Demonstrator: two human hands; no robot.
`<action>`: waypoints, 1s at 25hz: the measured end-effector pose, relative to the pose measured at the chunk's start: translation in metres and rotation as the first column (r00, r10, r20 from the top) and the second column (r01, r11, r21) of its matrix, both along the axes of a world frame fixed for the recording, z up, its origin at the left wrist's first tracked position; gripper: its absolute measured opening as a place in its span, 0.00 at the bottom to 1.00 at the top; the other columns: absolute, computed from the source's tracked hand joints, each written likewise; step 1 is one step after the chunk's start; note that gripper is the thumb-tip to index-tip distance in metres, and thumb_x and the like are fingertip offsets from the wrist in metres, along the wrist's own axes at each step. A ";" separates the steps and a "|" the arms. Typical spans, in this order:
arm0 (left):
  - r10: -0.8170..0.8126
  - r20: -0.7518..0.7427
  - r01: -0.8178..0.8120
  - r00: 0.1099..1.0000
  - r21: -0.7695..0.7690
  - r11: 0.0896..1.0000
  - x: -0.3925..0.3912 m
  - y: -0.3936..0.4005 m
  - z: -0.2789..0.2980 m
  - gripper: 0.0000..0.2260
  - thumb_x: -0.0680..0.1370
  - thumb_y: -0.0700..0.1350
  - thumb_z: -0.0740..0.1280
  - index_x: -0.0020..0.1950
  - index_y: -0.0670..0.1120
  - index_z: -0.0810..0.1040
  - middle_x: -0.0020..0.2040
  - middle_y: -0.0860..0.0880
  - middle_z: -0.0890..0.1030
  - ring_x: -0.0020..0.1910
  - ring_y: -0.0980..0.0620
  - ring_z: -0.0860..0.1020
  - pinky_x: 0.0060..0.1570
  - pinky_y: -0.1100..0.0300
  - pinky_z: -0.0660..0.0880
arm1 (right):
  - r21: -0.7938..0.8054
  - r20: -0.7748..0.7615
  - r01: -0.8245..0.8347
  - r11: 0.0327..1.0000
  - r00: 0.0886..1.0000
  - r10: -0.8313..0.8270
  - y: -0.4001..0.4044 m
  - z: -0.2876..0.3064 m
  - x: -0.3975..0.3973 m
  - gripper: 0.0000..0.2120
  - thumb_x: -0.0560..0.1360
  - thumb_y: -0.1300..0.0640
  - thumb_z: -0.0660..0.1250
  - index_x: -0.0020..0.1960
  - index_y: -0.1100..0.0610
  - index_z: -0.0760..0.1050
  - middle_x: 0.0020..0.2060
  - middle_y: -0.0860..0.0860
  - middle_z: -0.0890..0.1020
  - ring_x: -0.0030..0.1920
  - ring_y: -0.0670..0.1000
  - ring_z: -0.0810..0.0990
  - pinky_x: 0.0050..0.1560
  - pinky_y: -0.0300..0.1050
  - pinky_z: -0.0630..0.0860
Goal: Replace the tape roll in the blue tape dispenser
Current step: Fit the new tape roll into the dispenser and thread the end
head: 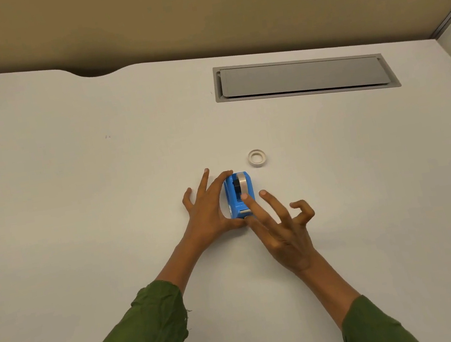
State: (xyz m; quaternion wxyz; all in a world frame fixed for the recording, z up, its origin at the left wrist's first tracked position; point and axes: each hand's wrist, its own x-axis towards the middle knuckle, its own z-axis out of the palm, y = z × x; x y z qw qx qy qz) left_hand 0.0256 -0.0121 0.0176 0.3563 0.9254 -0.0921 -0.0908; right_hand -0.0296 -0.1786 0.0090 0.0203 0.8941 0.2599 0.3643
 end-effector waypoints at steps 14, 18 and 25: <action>0.021 -0.109 -0.037 0.994 -0.146 0.989 -0.007 0.000 0.018 0.43 0.65 0.59 0.72 0.73 0.57 0.52 0.76 0.53 0.58 0.76 0.52 0.50 0.72 0.47 0.46 | 0.772 -0.616 0.461 0.439 0.714 0.334 -0.008 0.022 0.013 0.18 0.74 0.62 0.67 0.60 0.47 0.73 0.57 0.44 0.77 0.56 0.42 0.76 0.51 0.33 0.74; 0.027 -0.132 -0.045 0.991 -0.140 0.989 -0.007 0.001 0.023 0.39 0.66 0.56 0.73 0.72 0.56 0.56 0.76 0.50 0.56 0.76 0.52 0.48 0.72 0.47 0.46 | 0.729 -0.638 0.384 0.566 0.681 0.360 -0.006 0.022 0.036 0.17 0.75 0.65 0.64 0.60 0.50 0.75 0.62 0.44 0.72 0.60 0.46 0.72 0.57 0.38 0.72; 0.030 -0.156 -0.051 0.987 -0.132 0.990 -0.005 0.001 0.023 0.39 0.66 0.56 0.73 0.72 0.57 0.56 0.77 0.49 0.55 0.76 0.51 0.49 0.72 0.46 0.47 | 0.742 -0.639 0.383 0.550 0.652 0.408 0.001 0.019 0.036 0.18 0.73 0.61 0.68 0.61 0.48 0.74 0.61 0.45 0.71 0.56 0.46 0.74 0.48 0.27 0.73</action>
